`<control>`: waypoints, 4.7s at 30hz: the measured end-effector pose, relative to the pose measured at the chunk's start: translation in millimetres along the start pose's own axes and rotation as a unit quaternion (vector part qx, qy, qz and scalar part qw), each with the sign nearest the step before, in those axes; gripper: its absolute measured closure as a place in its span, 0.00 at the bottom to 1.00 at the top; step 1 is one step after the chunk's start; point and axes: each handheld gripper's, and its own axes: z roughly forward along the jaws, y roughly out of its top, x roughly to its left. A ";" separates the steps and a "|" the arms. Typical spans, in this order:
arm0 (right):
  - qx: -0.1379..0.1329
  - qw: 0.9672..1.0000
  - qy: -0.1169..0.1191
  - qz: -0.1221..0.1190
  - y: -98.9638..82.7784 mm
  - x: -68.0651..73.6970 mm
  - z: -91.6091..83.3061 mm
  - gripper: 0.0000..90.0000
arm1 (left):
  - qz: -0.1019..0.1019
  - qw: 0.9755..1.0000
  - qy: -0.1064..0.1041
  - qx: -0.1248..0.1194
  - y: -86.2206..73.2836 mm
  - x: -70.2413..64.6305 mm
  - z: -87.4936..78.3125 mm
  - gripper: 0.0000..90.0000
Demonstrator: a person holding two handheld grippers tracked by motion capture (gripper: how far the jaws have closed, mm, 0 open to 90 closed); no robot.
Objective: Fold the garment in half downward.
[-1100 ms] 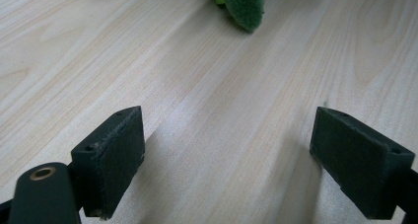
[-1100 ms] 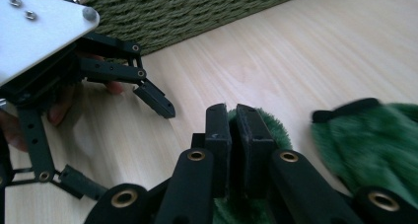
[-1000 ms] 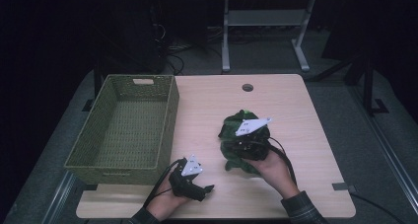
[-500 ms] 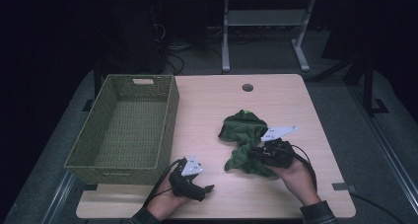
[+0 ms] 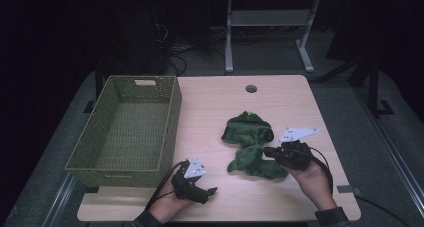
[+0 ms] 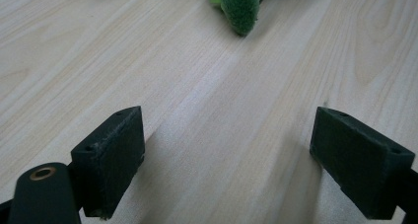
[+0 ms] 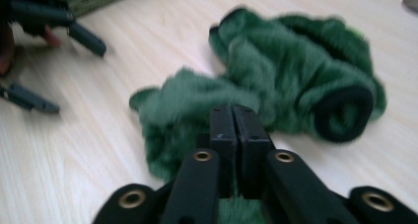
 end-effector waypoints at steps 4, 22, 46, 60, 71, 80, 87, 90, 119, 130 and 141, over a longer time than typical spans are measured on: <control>-0.011 1.000 0.003 0.001 8.4 -5.4 9.9 0.99 | 0.000 1.000 0.000 0.000 0.0 0.0 0.1 0.14; 0.090 0.995 0.035 0.000 -14.6 0.4 68.2 1.00 | 0.001 1.000 -0.002 0.002 0.1 0.1 0.0 0.14; 0.016 0.999 -0.005 0.041 -48.9 -21.0 -9.4 0.72 | 0.000 1.000 -0.003 0.002 0.2 0.3 -0.2 0.14; 0.022 0.998 -0.016 0.062 -93.3 -27.3 -42.0 0.65 | 0.001 1.000 -0.004 0.003 0.1 0.6 -0.3 0.14; 0.045 0.998 0.001 0.050 -104.9 -18.8 -37.9 0.65 | 0.001 1.000 -0.004 0.002 0.1 0.5 -0.3 0.14; 0.053 0.997 0.029 0.048 -99.8 -15.4 -24.0 0.70 | 0.001 1.000 -0.004 0.003 0.1 0.6 -0.3 0.14; 0.046 0.997 0.034 0.046 -97.0 -17.2 -23.2 0.79 | 0.001 1.000 -0.004 0.002 0.1 0.6 -0.3 0.14; 0.044 0.998 0.037 0.038 -95.1 -17.5 -21.4 0.91 | 0.001 1.000 -0.004 0.002 0.1 0.5 -0.3 0.14; -0.010 0.998 0.040 -0.046 -28.3 -15.4 -39.0 0.95 | 0.001 1.000 -0.003 0.000 0.2 0.5 0.1 0.14; 0.008 0.995 0.057 -0.086 11.1 -2.9 -10.1 0.95 | 0.007 1.000 -0.001 0.000 0.4 1.4 0.0 0.14; 0.024 0.991 0.093 -0.097 32.5 6.4 33.6 0.94 | 0.003 1.000 -0.003 0.001 0.2 0.7 0.0 0.14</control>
